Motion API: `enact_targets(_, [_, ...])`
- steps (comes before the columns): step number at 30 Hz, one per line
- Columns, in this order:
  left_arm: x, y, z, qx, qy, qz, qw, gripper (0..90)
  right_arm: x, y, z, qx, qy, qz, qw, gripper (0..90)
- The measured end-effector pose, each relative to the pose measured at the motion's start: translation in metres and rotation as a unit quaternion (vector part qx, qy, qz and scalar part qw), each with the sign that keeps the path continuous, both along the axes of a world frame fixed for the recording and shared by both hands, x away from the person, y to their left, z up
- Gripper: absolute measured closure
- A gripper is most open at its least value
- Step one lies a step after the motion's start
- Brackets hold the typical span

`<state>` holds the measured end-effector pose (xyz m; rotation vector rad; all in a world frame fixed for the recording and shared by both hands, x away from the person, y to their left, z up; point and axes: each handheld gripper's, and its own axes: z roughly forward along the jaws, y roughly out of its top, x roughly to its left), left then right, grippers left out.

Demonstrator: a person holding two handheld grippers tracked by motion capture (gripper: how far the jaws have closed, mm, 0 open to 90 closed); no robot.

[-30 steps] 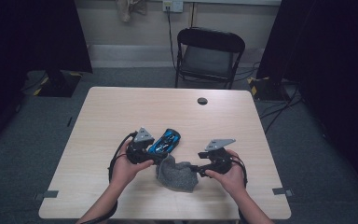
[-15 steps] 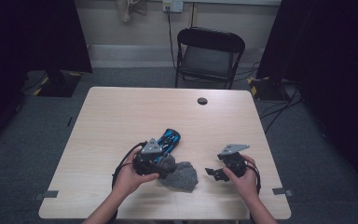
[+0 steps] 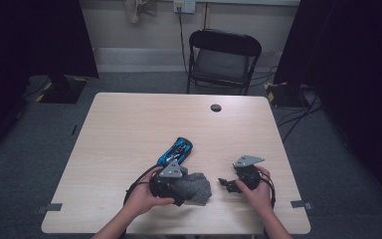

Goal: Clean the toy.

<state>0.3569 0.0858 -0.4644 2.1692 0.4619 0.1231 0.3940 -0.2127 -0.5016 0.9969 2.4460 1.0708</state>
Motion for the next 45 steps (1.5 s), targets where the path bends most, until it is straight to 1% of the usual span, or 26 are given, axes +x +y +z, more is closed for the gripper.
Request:
enact_targets(1, [0.0, -0.001, 0.0, 0.004, -0.003, -0.005, 1.0, 16.9, 0.001, 0.0, 0.0, 0.0, 0.0, 0.002, 1.0, 14.3])
enact_targets(2, [0.001, -0.002, -0.002, 0.005, 0.001, -0.007, 1.0, 17.4, 0.001, 0.0, 0.0, 0.0, 0.0, 0.003, 1.0, 14.4])
enact_targets(5, [0.002, -0.004, -0.008, 0.012, 0.001, -0.012, 0.9999, 17.3, 0.002, 0.0, 0.0, 0.0, 0.0, 0.006, 1.0, 14.4])
enact_targets(6, [0.003, -0.005, -0.011, 0.017, -0.001, -0.014, 0.9997, 17.4, 0.002, 0.0, 0.0, 0.0, 0.0, 0.006, 1.0, 14.4])
enact_targets(7, [0.003, -0.005, -0.013, 0.029, -0.006, -0.016, 0.9994, 18.0, 0.002, 0.0, 0.0, 0.0, 0.0, 0.006, 1.0, 14.4])
enact_targets(10, [0.004, -0.006, -0.019, 0.038, -0.004, -0.019, 0.9991, 19.9, 0.002, 0.0, 0.0, 0.0, 0.0, 0.006, 1.0, 14.3])
enact_targets(12, [0.003, -0.008, -0.023, 0.051, -0.016, -0.022, 0.9983, 23.0, 0.002, 0.0, 0.0, 0.0, 0.0, 0.006, 1.0, 14.4])
enact_targets(13, [0.003, -0.009, -0.024, 0.059, -0.019, -0.026, 0.9977, 26.5, 0.002, 0.0, 0.0, 0.0, 0.0, 0.007, 1.0, 14.4])
enact_targets(14, [0.003, -0.009, -0.025, 0.062, -0.018, -0.021, 0.9977, 32.3, 0.002, 0.0, 0.0, 0.0, 0.0, 0.007, 1.0, 14.4])
enact_targets(17, [0.005, -0.008, -0.026, 0.063, -0.023, -0.015, 0.9976, 46.6, 0.003, 0.0, 0.0, 0.0, 0.0, 0.01, 0.9999, 14.3])
enact_targets(19, [0.004, -0.006, -0.026, 0.061, -0.03, -0.002, 0.9977, 56.5, 0.003, 0.0, 0.0, 0.0, -0.001, 0.01, 0.9999, 14.3])
enact_targets(21, [0.003, -0.006, -0.026, 0.055, -0.023, 0.012, 0.9981, 61.6, 0.003, 0.001, 0.0, 0.0, 0.0, 0.008, 1.0, 14.3])
enact_targets(24, [0.004, -0.004, -0.023, 0.056, -0.008, 0.021, 0.9982, 65.8, 0.004, 0.002, 0.001, 0.003, 0.006, 0.002, 1.0, 14.8])
enact_targets(25, [0.004, -0.002, -0.021, 0.048, 0.001, 0.029, 0.9984, 66.7, 0.006, 0.002, 0.002, 0.01, 0.011, 0.003, 0.9999, 16.2])
enact_targets(27, [0.005, 0.004, -0.018, 0.041, 0.012, 0.036, 0.9984, 67.3, 0.009, 0.002, 0.005, 0.034, 0.022, -0.001, 0.9992, 17.6])
enact_targets(28, [0.005, 0.007, -0.017, 0.042, 0.013, 0.039, 0.9983, 67.4, 0.011, 0.003, 0.008, 0.043, 0.023, -0.004, 0.9988, 17.5])
enact_targets(29, [0.005, 0.012, -0.016, 0.039, 0.018, 0.044, 0.9981, 67.6, 0.013, 0.005, 0.01, 0.044, 0.023, -0.006, 0.9987, 17.3])
enact_targets(32, [0.004, 0.028, -0.011, 0.034, 0.024, 0.058, 0.9974, 67.5, 0.02, 0.015, 0.019, 0.036, 0.014, 0.003, 0.9993, 17.1])
enact_targets(35, [0.002, 0.044, -0.006, 0.037, 0.03, 0.069, 0.9965, 67.5, 0.028, 0.033, 0.029, 0.019, 0.009, 0.016, 0.9997, 16.7])
enact_targets(36, [0.001, 0.051, -0.004, 0.034, 0.032, 0.075, 0.9961, 67.5, 0.031, 0.038, 0.031, 0.02, 0.007, 0.021, 0.9996, 17.4])
enact_targets(38, [-0.001, 0.063, -0.003, 0.043, 0.034, 0.083, 0.9951, 67.5, 0.037, 0.052, 0.035, 0.017, 0.003, 0.033, 0.9993, 17.3])
enact_targets(39, [-0.002, 0.069, -0.002, 0.041, 0.037, 0.089, 0.9945, 67.5, 0.04, 0.059, 0.038, 0.016, 0.004, 0.037, 0.9992, 16.7])
enact_targets(41, [-0.004, 0.083, -0.002, 0.044, 0.04, 0.102, 0.993, 67.5, 0.046, 0.074, 0.041, 0.019, 0.004, 0.046, 0.9987, 16.8])
enact_targets(42, [-0.004, 0.09, -0.002, 0.041, 0.041, 0.111, 0.9921, 67.5, 0.049, 0.081, 0.043, 0.019, 0.002, 0.053, 0.9984, 16.9])
enact_targets(43, [-0.004, 0.097, -0.002, 0.036, 0.043, 0.122, 0.9909, 67.5, 0.052, 0.088, 0.045, 0.016, -0.003, 0.056, 0.9983, 16.9])
enact_targets(45, [-0.004, 0.11, -0.001, 0.039, 0.043, 0.14, 0.9884, 67.5, 0.058, 0.101, 0.048, 0.017, -0.007, 0.061, 0.998, 17.0])
